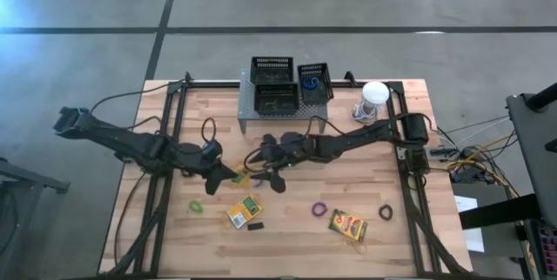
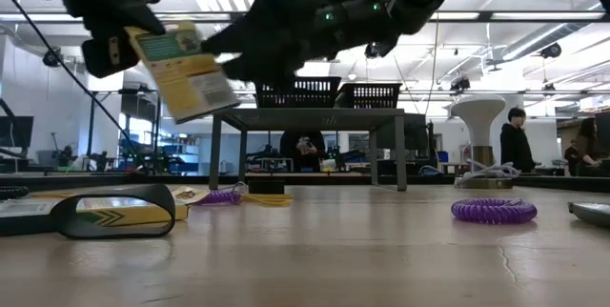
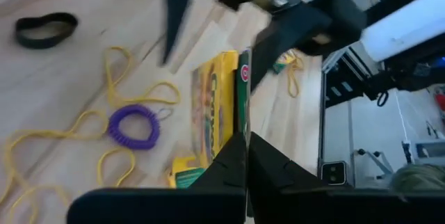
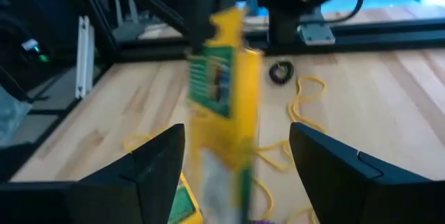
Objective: Pick & Place Office Desk Supplies
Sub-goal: Put the crayon box in the top left black bin
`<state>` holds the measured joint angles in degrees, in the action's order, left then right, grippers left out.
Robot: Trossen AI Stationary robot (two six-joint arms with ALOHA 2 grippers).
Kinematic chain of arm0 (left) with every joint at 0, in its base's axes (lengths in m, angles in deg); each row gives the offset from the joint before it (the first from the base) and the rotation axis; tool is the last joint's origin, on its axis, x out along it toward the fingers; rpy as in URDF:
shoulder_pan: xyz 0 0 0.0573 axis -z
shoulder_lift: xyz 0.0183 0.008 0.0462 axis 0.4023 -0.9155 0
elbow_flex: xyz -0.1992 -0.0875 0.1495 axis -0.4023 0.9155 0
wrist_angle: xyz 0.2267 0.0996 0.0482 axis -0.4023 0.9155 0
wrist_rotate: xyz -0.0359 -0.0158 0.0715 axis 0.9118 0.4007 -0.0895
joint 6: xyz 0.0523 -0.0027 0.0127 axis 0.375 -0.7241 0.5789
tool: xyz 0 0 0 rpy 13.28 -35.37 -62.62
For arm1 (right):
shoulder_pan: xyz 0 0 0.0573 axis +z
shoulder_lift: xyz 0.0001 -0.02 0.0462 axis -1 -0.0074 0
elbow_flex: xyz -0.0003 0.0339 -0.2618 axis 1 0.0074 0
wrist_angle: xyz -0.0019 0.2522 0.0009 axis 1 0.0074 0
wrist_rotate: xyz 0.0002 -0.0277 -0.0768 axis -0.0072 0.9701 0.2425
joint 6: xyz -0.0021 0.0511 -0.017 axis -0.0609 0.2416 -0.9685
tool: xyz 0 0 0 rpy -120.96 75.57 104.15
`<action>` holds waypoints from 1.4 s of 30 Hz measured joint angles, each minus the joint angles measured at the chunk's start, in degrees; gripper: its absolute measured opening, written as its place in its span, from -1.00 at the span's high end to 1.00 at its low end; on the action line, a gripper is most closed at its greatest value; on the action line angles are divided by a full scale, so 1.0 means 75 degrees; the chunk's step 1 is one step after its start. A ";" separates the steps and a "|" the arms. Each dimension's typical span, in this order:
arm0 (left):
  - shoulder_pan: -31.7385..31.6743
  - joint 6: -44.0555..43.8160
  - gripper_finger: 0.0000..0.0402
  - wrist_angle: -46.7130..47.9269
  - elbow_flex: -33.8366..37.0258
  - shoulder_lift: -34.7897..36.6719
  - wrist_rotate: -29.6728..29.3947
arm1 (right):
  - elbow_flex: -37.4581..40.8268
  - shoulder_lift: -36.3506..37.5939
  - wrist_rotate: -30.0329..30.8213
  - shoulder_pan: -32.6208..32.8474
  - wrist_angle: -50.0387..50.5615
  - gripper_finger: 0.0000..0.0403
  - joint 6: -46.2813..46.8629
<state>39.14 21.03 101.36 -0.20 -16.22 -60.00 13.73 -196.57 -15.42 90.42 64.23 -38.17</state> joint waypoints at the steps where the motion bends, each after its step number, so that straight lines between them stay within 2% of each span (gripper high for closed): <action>1: 0.0000 0.0037 0.99 -0.0028 -0.0001 -0.0082 0.0095 | -0.0040 -0.0078 -0.0022 -0.0002 0.0000 -0.28 -0.0043; 6: 0.0003 0.0270 0.99 -0.0480 -0.0001 -0.0469 0.0447 | -0.0070 -0.0184 -0.0824 -0.0003 -0.0079 -0.22 -0.0146; 10: 0.0003 0.0283 0.96 -0.0524 -0.0002 -0.0569 0.0492 | -0.0070 -0.0184 -0.1281 0.0008 -0.0081 -0.06 -0.0079; 15: -0.0006 0.0809 0.91 -0.0697 0.0002 -0.0503 0.0480 | -0.0087 -0.0184 -0.1414 0.0003 -0.0080 0.28 0.0104; 21: -0.0045 0.2141 0.79 -0.1182 -0.0038 -0.0460 0.0460 | -0.0050 -0.0184 -0.1405 0.0061 -0.0098 0.79 0.0242; 23: -0.0073 0.2547 0.72 -0.1260 -0.0227 -0.0363 0.0481 | 0.0034 -0.0184 -0.1380 0.0161 -0.0218 0.88 0.0210; 26: -0.0074 0.3186 0.60 -0.1274 -0.0726 -0.0165 0.0542 | 0.0564 -0.0181 -0.0999 0.0418 -0.1265 0.85 0.0434; 30: 0.0054 0.4319 0.51 -0.1264 -0.1238 -0.0076 0.0719 | 0.1688 -0.0061 -0.0432 0.0695 -0.3829 0.80 0.0548; 33: 0.0281 0.5235 0.51 -0.1274 -0.1209 -0.0210 0.0638 | 0.2493 0.0176 -0.0186 0.0783 -0.5928 0.81 0.0282; 35: 0.0443 0.5757 0.51 -0.1290 -0.1072 -0.0451 0.0254 | 0.2940 0.0368 -0.0140 0.0789 -0.6919 0.82 0.0143; 37: 0.0551 0.6171 0.51 -0.1628 -0.0932 -0.0742 -0.0128 | 0.3248 0.0573 0.0089 0.0801 -0.7389 0.82 0.0078; 42: 0.0571 0.7640 0.51 -0.3882 -0.0806 -0.1484 -0.0183 | 0.3726 0.1141 0.0641 0.0766 -0.7340 0.82 -0.0413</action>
<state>43.43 78.32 72.24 -6.24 -27.35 -61.37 41.67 -188.01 -10.61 96.16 9.17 -41.27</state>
